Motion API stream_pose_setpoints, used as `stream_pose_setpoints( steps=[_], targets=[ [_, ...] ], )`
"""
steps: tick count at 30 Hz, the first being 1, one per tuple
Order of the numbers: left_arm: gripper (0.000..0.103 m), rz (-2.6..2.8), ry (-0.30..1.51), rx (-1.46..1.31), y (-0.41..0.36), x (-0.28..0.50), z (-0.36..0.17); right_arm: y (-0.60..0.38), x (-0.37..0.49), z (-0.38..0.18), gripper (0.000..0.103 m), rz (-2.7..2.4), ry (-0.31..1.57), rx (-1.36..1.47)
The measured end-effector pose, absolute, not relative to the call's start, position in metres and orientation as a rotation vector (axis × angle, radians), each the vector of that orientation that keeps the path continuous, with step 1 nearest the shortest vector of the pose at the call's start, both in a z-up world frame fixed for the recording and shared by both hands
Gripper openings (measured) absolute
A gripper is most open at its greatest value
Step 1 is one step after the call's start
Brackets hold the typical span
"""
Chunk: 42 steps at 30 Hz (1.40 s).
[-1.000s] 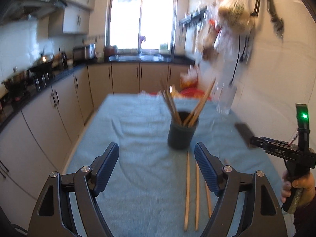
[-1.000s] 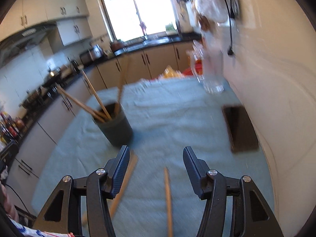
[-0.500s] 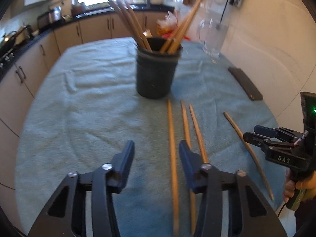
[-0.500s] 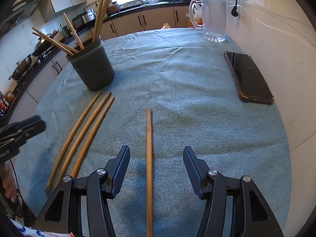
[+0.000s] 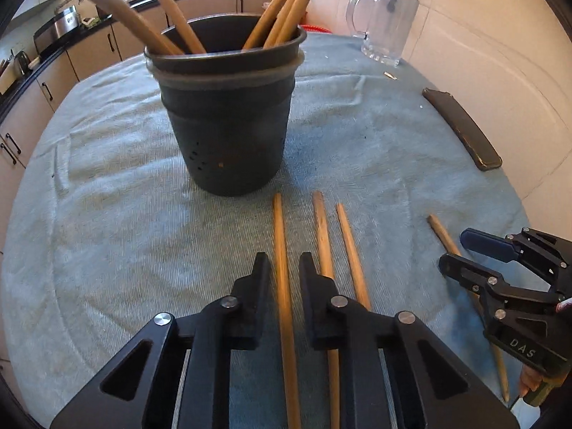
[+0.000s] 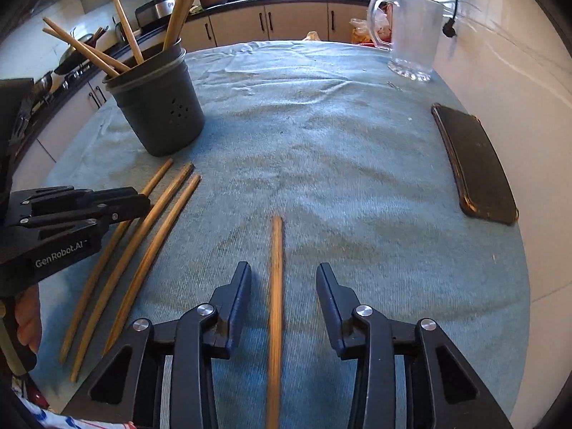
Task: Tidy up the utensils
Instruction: 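Grasp a chopstick with the left tool while the right tool grasps another, then lift both held chopsticks upright and carry them toward the black cup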
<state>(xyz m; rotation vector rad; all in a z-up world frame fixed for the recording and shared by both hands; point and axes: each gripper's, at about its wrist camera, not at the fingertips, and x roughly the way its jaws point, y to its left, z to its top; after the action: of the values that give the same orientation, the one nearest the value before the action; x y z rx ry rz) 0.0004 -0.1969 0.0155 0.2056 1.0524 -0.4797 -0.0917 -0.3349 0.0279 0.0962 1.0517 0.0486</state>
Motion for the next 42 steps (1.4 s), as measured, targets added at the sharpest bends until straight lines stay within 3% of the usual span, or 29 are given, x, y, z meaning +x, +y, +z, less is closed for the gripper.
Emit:
stream_pose_setpoints(
  steps=[3,5,15,30,42],
  targets=[
    [0.006,-0.463,1.056,0.182,-0.193,0.004,0.015,-0.33,-0.083,0.028,0.014,0.031,1.058,0.065],
    [0.006,-0.458,1.067,0.144,-0.186,0.005,0.015,-0.329,-0.08,0.028,0.008,0.033,1.064,0.07],
    [0.006,-0.453,1.117,0.083,-0.142,-0.017,0.019,-0.328,-0.098,0.029,0.008,0.102,1.103,0.11],
    [0.009,-0.429,1.156,0.114,-0.166,0.018,0.019,-0.329,-0.081,0.03,0.008,0.077,1.173,0.092],
    [0.005,-0.414,1.039,0.051,-0.144,0.0,0.041,-0.334,-0.094,0.051,0.007,0.101,1.04,0.157]
  ],
)
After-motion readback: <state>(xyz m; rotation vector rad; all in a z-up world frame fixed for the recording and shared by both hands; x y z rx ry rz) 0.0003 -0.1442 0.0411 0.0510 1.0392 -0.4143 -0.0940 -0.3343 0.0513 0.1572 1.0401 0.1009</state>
